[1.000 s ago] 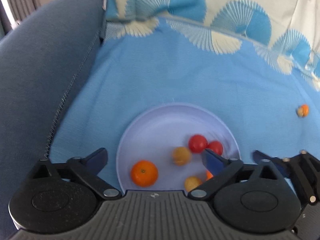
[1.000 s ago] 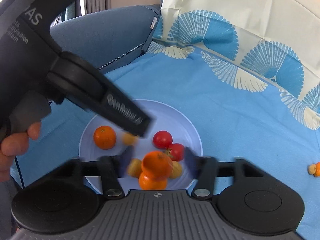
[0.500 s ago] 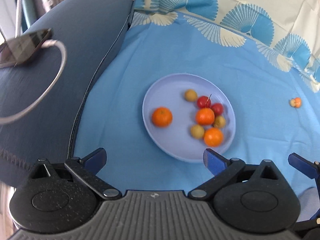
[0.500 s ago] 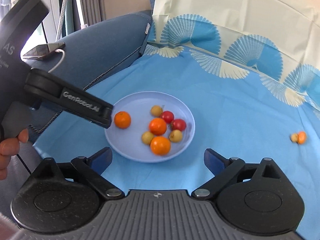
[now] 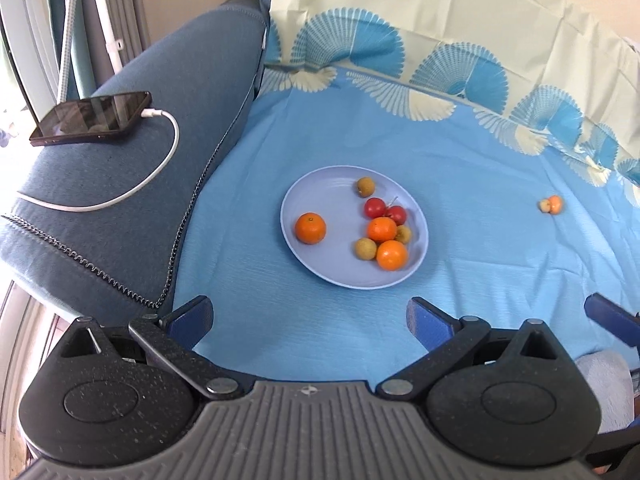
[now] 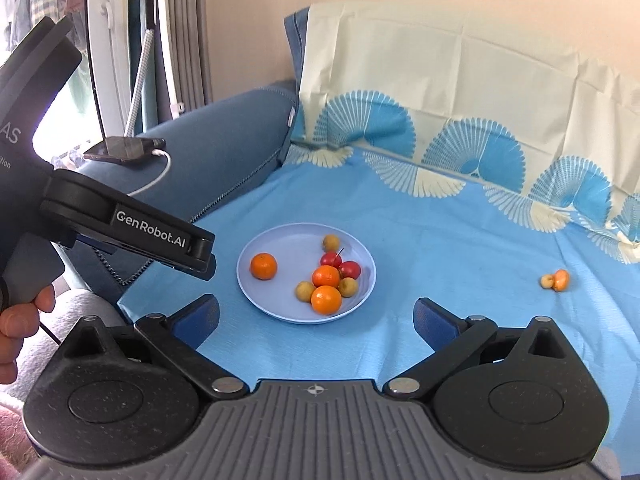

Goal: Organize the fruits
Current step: 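Withdraw both tools from the plate and hold above the sheet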

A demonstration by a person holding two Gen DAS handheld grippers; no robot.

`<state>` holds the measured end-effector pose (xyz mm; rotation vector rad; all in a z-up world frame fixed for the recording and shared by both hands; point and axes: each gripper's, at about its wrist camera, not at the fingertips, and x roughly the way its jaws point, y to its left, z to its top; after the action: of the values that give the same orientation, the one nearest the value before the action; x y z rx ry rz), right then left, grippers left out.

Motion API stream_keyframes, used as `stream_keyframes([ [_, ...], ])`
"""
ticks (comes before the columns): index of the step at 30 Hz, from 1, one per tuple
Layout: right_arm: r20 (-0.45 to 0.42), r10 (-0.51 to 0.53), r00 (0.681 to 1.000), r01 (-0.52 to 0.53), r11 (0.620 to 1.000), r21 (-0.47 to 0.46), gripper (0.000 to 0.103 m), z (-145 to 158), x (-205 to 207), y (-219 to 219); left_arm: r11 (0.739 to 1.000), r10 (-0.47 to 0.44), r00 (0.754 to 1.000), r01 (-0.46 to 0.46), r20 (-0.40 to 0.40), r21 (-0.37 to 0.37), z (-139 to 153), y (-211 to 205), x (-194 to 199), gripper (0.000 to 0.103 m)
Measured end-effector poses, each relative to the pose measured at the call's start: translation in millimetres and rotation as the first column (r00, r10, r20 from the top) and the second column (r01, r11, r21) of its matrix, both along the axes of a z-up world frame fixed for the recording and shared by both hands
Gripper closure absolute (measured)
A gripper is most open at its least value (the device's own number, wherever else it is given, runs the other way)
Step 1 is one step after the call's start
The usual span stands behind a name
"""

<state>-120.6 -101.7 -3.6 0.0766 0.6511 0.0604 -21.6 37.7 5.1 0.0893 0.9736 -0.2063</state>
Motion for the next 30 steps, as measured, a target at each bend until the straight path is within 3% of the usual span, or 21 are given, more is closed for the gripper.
stream_keyframes([
  [12, 0.083, -0.043, 0.996, 0.042, 0.999, 0.012, 0.001, 20, -37, -7, 1.0, -0.03, 0.997, 0.03, 0.071, 0.01, 20, -3, -32, 0.0],
  [30, 0.094, -0.049, 0.994, 0.049, 0.999, 0.006, 0.001, 22, -44, -4, 1.0, -0.015, 0.996, 0.014, 0.085, 0.008, 24, 3, -35, 0.0],
])
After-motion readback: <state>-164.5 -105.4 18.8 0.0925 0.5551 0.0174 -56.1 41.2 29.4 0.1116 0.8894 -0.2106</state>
